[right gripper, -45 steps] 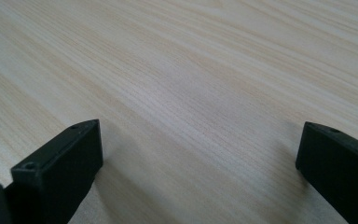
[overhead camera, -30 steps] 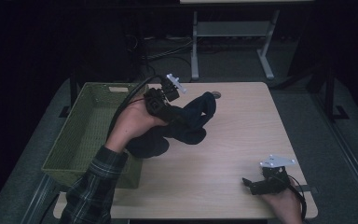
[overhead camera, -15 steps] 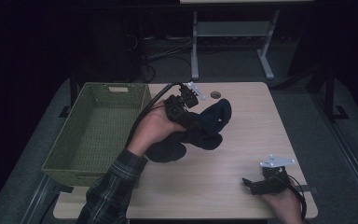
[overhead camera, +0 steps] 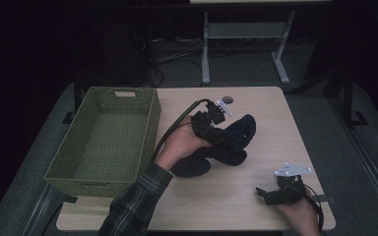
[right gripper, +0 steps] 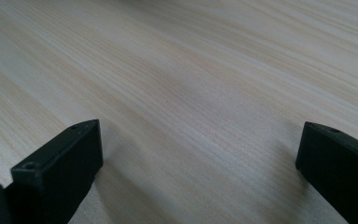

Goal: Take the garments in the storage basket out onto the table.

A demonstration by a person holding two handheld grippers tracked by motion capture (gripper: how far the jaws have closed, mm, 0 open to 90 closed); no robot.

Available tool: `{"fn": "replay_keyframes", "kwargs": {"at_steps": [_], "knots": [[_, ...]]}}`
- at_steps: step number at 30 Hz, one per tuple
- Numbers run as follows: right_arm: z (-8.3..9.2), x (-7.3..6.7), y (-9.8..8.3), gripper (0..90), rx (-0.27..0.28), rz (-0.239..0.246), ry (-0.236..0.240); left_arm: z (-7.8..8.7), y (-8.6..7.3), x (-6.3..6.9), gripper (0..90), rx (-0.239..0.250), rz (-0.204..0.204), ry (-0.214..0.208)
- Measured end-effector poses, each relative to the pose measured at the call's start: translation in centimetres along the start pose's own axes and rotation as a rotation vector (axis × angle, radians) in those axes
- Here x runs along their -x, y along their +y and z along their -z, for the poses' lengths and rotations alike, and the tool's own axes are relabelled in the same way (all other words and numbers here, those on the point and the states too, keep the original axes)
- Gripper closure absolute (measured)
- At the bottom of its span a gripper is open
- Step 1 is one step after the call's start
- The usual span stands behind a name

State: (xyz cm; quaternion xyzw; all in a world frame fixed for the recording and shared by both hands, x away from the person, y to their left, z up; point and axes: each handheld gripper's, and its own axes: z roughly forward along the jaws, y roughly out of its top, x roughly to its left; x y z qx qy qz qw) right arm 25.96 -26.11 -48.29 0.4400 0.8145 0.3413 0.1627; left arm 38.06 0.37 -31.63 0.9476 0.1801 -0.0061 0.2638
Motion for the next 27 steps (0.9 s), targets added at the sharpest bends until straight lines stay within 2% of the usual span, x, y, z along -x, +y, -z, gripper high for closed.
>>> {"fn": "replay_keyframes", "kwargs": {"at_steps": [2, 9, 11, 17, 25, 27], "knots": [[0.0, 0.0, 0.0, 0.2, 0.001, 0.002, 0.0, -0.5, 0.1, 0.1, 65.4, -0.003, -0.003, 0.001], [0.0, 0.0, 0.0, 0.2, 0.0, 0.001, -0.001, -3.8, 0.6, 0.3, 65.3, 0.003, -0.003, -0.01], [0.0, 0.0, 0.0, 0.2, -0.001, 0.002, -0.003, -4.1, 0.7, 0.3, 65.4, 0.006, -0.007, -0.009], [0.0, 0.0, 0.0, 0.2, 0.0, 0.003, -0.003, -6.6, 1.1, 0.6, 65.2, 0.036, -0.001, -0.014], [0.0, 0.0, 0.0, 0.2, -0.002, -0.003, 0.0, -9.1, 1.2, 0.7, 65.0, 0.021, -0.003, -0.03], [0.0, 0.0, 0.0, 0.2, -0.002, -0.003, 0.0, -10.3, 1.1, 0.8, 64.9, 0.0, -0.009, -0.035]]}}
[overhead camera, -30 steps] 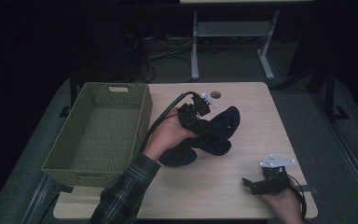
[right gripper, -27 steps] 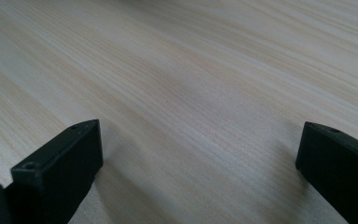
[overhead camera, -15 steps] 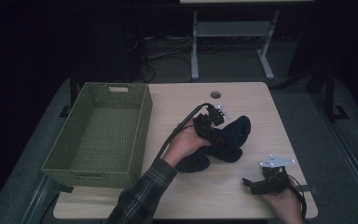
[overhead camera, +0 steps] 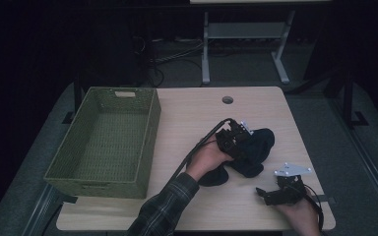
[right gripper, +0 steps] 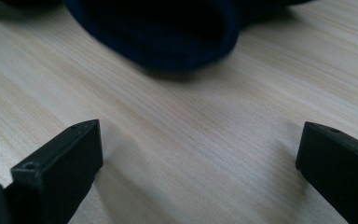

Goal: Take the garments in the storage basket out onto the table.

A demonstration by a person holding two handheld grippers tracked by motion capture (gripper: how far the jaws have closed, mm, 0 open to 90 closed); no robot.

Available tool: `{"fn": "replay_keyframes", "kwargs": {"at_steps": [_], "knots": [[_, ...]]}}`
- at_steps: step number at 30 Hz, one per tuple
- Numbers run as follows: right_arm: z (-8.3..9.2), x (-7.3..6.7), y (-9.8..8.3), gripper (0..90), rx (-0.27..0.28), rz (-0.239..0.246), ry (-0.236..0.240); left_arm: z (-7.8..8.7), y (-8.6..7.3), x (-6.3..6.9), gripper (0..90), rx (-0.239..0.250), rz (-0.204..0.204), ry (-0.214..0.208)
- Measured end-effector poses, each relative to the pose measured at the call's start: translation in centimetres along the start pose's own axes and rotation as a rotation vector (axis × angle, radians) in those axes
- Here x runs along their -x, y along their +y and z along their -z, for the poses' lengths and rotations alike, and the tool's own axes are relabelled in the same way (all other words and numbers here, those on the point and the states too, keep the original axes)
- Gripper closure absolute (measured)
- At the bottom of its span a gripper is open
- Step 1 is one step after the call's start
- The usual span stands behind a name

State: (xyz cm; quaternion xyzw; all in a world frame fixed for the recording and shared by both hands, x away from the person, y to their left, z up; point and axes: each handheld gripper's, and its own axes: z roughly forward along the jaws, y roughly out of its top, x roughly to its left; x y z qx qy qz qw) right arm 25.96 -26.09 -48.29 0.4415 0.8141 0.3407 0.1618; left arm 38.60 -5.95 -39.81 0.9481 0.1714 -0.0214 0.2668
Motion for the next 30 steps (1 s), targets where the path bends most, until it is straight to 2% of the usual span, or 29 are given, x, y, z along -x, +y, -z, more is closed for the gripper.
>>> {"fn": "replay_keyframes", "kwargs": {"at_steps": [4, 9, 14, 19, 20, 21, 23, 30], "knots": [[0.0, 0.0, 0.0, 0.2, 0.004, 0.002, 0.0, -1.3, -0.2, 0.0, 64.7, -0.02, 0.002, -0.004], [0.0, 0.0, 0.0, 0.2, 0.002, 0.004, -0.001, -2.1, -0.3, 0.0, 63.5, -0.017, 0.009, -0.011], [0.0, 0.0, 0.0, 0.2, 0.002, 0.004, -0.001, -2.1, -0.2, 0.0, 52.4, -0.014, 0.015, -0.023], [0.0, 0.0, 0.0, 0.2, 0.004, 0.002, 0.0, -1.4, -0.1, 0.2, 39.2, 0.0, 0.019, -0.024], [0.0, 0.0, 0.0, 0.2, 0.004, 0.002, 0.0, -1.2, -0.1, 0.3, 39.2, 0.007, 0.02, -0.022], [0.0, 0.0, 0.0, 0.2, 0.005, 0.002, -0.002, -0.7, 0.0, 0.4, 33.3, 0.008, 0.008, -0.015], [0.0, 0.0, 0.0, 0.2, 0.0, 0.001, 0.0, -0.1, 0.0, 0.5, 28.4, 0.022, 0.002, -0.009], [0.0, 0.0, 0.0, 0.2, 0.0, 0.0, 0.0, 2.0, -0.1, 1.1, 24.6, 0.061, -0.011, -0.018]]}}
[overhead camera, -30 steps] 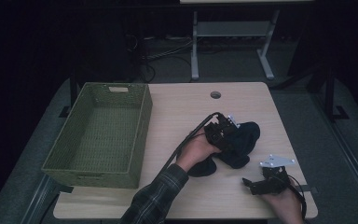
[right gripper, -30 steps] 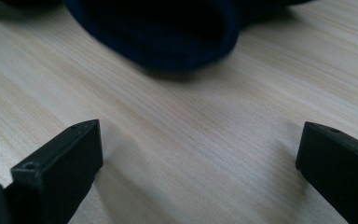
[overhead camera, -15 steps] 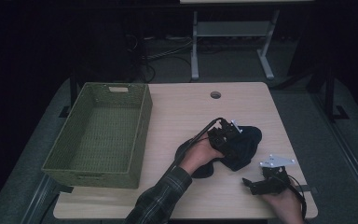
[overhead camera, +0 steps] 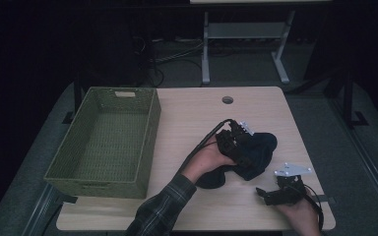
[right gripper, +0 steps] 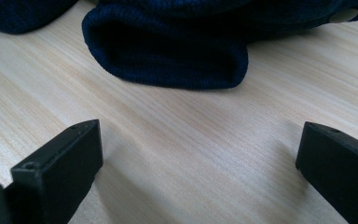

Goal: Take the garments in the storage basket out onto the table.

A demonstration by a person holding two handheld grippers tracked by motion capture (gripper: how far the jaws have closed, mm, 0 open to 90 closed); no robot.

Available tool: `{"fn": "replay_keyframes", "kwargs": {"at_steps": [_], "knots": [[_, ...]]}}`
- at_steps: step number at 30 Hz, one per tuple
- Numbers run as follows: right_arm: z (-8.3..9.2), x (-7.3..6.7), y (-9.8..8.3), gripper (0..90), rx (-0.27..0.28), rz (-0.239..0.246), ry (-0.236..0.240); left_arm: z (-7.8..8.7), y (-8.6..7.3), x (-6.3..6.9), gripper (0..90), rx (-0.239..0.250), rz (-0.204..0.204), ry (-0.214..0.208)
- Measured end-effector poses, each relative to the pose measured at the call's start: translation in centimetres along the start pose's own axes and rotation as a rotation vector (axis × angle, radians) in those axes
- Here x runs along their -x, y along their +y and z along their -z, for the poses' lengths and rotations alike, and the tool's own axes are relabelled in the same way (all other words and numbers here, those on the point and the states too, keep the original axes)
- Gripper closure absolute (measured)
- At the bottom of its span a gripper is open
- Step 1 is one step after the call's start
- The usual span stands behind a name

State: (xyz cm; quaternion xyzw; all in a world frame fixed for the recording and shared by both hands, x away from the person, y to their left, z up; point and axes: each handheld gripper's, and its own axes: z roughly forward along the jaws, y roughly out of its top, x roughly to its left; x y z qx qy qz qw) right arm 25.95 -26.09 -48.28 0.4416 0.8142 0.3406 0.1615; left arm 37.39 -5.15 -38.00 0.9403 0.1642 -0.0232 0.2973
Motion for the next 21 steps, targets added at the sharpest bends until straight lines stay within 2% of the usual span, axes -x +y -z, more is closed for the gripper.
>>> {"fn": "replay_keyframes", "kwargs": {"at_steps": [3, 4, 7, 8, 11, 12, 13, 15, 19, 20, 21], "knots": [[0.0, 0.0, 0.0, 0.2, 0.001, 0.001, -0.001, 1.3, -0.4, 0.3, 23.9, 0.022, -0.009, 0.008], [0.0, 0.0, 0.0, 0.2, 0.001, 0.002, -0.002, 1.3, -0.4, 0.3, 23.7, 0.022, -0.009, 0.008], [0.0, 0.0, 0.0, 0.2, 0.0, 0.004, -0.003, 2.9, -1.3, 0.6, 23.6, 0.049, -0.001, 0.031], [0.0, 0.0, 0.0, 0.2, 0.0, 0.003, -0.003, 2.9, -1.3, 0.6, 23.6, 0.049, -0.001, 0.031], [0.0, 0.0, 0.0, 0.2, 0.0, 0.003, -0.002, 4.6, -2.6, 0.4, 23.7, 0.085, 0.012, 0.063], [0.0, 0.0, 0.0, 0.2, 0.0, 0.003, -0.002, 4.6, -2.6, 0.4, 23.7, 0.085, 0.012, 0.063], [0.0, 0.0, 0.0, 0.2, 0.0, 0.003, -0.002, 5.3, -3.3, 0.3, 24.0, 0.099, 0.027, 0.072], [0.0, 0.0, 0.0, 0.2, 0.0, 0.004, -0.001, 5.9, -4.1, 0.2, 24.7, 0.104, 0.031, 0.085], [0.0, 0.0, 0.0, 0.2, 0.0, 0.004, -0.002, 6.7, -6.0, 0.3, 34.2, 0.123, 0.058, 0.093], [0.0, 0.0, 0.0, 0.2, 0.0, 0.004, -0.002, 6.7, -6.0, 0.3, 36.6, 0.123, 0.058, 0.093], [0.0, 0.0, 0.0, 0.2, 0.0, 0.003, -0.001, 7.0, -7.0, 0.3, 40.8, 0.125, 0.07, 0.091]]}}
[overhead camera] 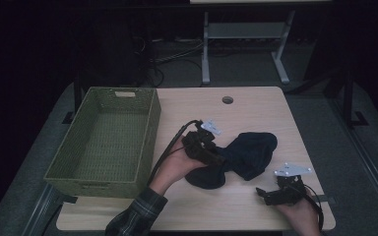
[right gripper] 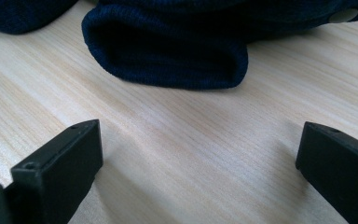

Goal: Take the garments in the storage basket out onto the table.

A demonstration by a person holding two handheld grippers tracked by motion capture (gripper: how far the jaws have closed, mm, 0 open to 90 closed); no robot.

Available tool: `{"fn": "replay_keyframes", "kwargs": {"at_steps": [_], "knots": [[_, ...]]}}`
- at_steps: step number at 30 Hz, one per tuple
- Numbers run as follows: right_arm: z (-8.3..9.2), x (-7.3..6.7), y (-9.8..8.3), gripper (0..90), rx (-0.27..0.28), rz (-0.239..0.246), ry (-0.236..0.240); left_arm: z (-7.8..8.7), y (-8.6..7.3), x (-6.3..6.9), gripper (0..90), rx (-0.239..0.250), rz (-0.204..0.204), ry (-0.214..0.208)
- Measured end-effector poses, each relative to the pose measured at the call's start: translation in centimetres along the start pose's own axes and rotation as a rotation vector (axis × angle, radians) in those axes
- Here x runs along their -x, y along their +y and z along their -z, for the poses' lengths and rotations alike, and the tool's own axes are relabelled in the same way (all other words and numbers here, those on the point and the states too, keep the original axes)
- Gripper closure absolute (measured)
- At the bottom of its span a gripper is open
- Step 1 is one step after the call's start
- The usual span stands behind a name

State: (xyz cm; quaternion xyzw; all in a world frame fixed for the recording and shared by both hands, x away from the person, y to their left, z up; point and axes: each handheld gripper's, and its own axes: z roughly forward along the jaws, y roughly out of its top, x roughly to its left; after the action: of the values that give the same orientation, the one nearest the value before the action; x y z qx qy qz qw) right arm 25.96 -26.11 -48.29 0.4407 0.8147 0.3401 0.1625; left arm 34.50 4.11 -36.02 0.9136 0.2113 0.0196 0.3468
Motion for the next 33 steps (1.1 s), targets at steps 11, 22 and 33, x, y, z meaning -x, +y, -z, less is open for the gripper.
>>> {"fn": "replay_keyframes", "kwargs": {"at_steps": [11, 22, 33], "knots": [[0.0, 0.0, 0.0, 0.2, 0.001, -0.001, -0.002, 0.3, -4.2, 0.5, 79.3, -0.017, 0.044, 0.027], [0.0, 0.0, 0.0, 0.2, -0.001, 0.001, -0.001, -2.4, -7.9, 0.5, 89.8, -0.09, 0.076, 0.075], [0.0, 0.0, 0.0, 0.3, -0.001, 0.002, -0.002, -3.9, -9.8, -0.5, 89.8, -0.09, 0.092, 0.073]]}}
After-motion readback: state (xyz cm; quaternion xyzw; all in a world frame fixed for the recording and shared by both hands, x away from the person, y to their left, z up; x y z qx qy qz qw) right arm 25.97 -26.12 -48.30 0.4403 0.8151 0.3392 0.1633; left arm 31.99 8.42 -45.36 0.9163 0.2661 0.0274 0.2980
